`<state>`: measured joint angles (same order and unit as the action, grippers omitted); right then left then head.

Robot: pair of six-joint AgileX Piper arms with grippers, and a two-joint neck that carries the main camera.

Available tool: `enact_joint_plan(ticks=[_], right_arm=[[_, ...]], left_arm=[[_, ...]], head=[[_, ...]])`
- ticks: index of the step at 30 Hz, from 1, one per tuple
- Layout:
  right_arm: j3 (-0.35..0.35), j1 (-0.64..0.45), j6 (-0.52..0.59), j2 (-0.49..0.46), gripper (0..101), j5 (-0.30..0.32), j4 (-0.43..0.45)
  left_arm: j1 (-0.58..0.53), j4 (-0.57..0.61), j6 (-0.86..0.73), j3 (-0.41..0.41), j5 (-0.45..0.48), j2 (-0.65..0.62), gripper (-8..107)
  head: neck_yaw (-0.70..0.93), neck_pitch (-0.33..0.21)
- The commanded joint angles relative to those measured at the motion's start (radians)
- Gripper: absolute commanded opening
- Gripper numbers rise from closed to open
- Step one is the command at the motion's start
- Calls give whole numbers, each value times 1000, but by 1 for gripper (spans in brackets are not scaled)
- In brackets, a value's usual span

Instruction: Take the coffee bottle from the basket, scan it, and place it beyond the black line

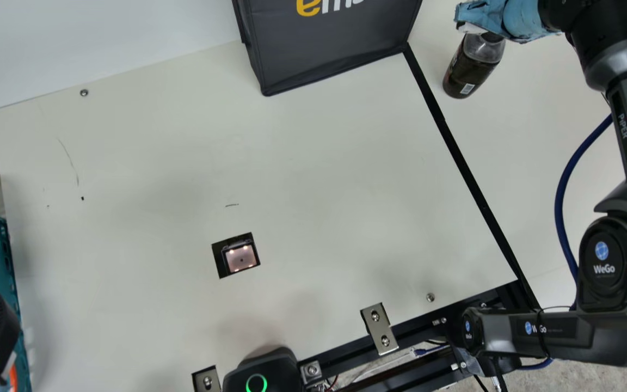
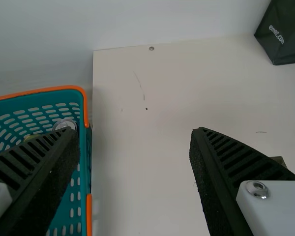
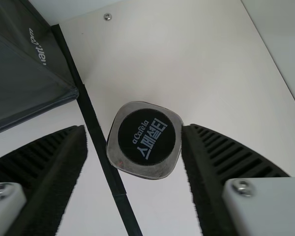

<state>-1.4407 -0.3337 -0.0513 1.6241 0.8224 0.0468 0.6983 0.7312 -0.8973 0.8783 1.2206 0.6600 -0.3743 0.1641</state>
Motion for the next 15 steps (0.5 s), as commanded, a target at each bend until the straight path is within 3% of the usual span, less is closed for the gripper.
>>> enact_joint_plan(ticks=[1, 3, 15], right_arm=[[3, 0, -2, -2, 84, 2, -1], [7, 1, -3, -4, 91, 0, 0], [21, 13, 10, -49, 91, 5, -10]], left_arm=[[0, 0, 0, 0, 0, 0, 90], [0, 0, 0, 0, 0, 0, 90], [0, 0, 0, 0, 0, 0, 90]], head=[[-2, -26], [-2, -26], [-2, -26]])
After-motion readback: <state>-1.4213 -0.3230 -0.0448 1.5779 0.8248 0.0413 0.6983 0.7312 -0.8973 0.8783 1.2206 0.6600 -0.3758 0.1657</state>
